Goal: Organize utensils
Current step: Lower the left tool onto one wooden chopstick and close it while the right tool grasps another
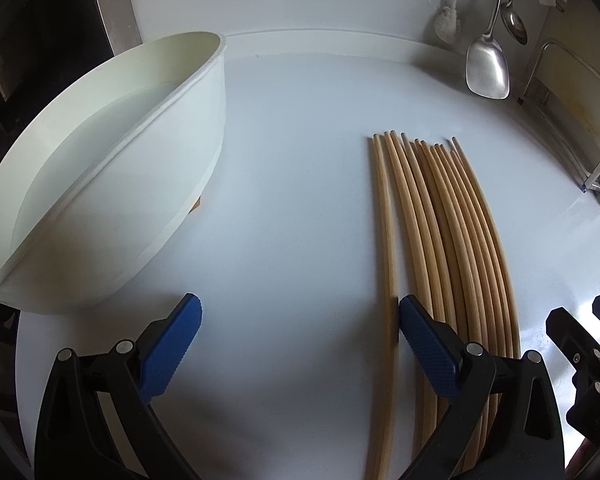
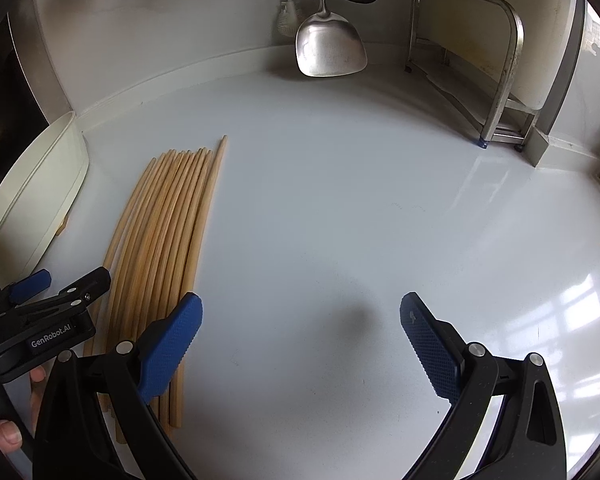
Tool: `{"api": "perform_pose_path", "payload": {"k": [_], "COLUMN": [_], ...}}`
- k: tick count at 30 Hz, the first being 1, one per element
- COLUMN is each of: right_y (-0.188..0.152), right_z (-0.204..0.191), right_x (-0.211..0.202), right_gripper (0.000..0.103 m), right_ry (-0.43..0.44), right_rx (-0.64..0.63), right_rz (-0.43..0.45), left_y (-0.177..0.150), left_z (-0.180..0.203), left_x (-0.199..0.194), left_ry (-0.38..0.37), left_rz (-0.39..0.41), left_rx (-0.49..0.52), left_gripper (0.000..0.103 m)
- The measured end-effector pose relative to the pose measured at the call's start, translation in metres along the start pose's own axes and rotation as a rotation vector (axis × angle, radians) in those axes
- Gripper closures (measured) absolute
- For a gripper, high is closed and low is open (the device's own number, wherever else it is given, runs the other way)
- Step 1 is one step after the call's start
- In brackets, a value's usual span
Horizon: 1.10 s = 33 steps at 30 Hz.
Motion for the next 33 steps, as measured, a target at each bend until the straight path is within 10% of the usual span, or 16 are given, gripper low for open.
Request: {"api": "perform_pose_path", "payload": {"k": [33], "right_y": [0.012], "right_z": [-0.038], "right_x": [0.016], "right_gripper": [0.009], "right_ry": [-0.117], "right_rx": [-0.147], "right_rz": [0.027], "left_y": [0.008], "left_z": [-0.001], "left_x": [-0.003], "left_ry": [0.03], "left_rz": [-0.013], "left_rx": [0.002], "left_gripper": [0.006]}}
Point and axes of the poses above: each gripper's, at about its wrist camera, not at the fingertips, and x roughly the way its jaws point, z to its right, y to its top, the point moved 2 cm from there along x, roughly the way its jaws point
